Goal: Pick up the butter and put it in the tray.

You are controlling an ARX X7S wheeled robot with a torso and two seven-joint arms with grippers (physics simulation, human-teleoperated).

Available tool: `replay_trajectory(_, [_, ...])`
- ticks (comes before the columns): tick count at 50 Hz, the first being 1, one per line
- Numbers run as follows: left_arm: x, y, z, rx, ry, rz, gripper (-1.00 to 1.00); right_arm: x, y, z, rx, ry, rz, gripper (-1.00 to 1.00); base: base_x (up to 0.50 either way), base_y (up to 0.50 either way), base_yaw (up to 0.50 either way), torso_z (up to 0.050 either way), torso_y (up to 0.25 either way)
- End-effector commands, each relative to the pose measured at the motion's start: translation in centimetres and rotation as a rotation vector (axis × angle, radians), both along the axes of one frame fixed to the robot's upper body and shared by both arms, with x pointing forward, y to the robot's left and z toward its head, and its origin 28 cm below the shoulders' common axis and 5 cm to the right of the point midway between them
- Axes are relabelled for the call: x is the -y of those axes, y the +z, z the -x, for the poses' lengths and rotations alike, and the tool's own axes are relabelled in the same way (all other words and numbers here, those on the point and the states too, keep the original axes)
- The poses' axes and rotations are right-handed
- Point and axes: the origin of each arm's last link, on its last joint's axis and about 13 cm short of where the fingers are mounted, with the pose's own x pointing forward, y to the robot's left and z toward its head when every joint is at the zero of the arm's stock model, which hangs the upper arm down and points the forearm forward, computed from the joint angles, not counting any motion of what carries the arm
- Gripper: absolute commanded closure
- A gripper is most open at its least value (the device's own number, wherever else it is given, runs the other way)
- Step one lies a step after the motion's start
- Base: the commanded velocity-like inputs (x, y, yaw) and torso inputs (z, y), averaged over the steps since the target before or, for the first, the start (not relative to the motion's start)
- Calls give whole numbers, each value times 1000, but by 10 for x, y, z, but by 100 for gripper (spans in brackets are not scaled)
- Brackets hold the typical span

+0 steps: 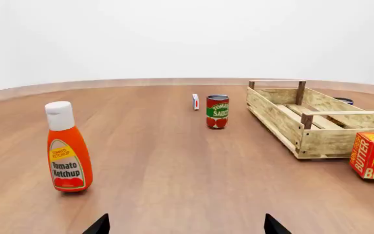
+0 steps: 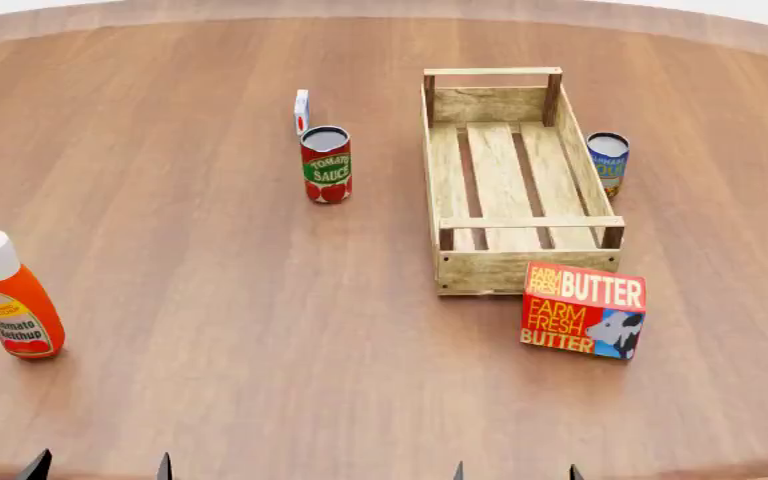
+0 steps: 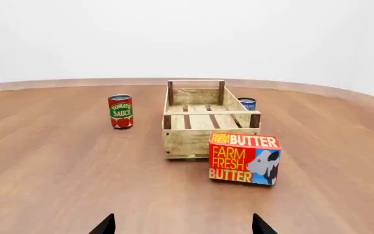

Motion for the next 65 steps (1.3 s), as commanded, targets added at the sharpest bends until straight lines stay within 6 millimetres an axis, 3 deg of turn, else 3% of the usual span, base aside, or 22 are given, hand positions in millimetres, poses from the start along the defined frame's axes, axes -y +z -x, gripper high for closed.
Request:
replay_trajectory(1, [1,3,1,0,0,0,-100,0,2,0,0,0,0,-100,0,0,0,0,0])
replay_trajectory(2, [2,-1,5,27,6,-49,-100,-1,0,4,86,-81,76,-100,0,0,0,0,0])
replay_trajectory(6, [2,-2,5,25,4,-49,-100,-1,-5,2,139,-108,32,-100,91,-13,0,0,0])
replay_trajectory(8, [2,-3,5,25,6,-49,-100,-1,-6,4,74,-43,21,-100,477,-62,0,0,0])
replay_trajectory(23, [1,-1,5,28,11,-48,-100,-3,-7,7,74,-7,49,-100,18,-5,0,0,0])
replay_trajectory(51, [1,-2,4,28,12,-53,-100,-5,-8,6,71,3,60,-100,11,-500,0,0,0])
replay_trajectory(65, [1,-2,5,30,11,-58,-100,-7,-10,9,58,34,80,-100,81,-3,0,0,0])
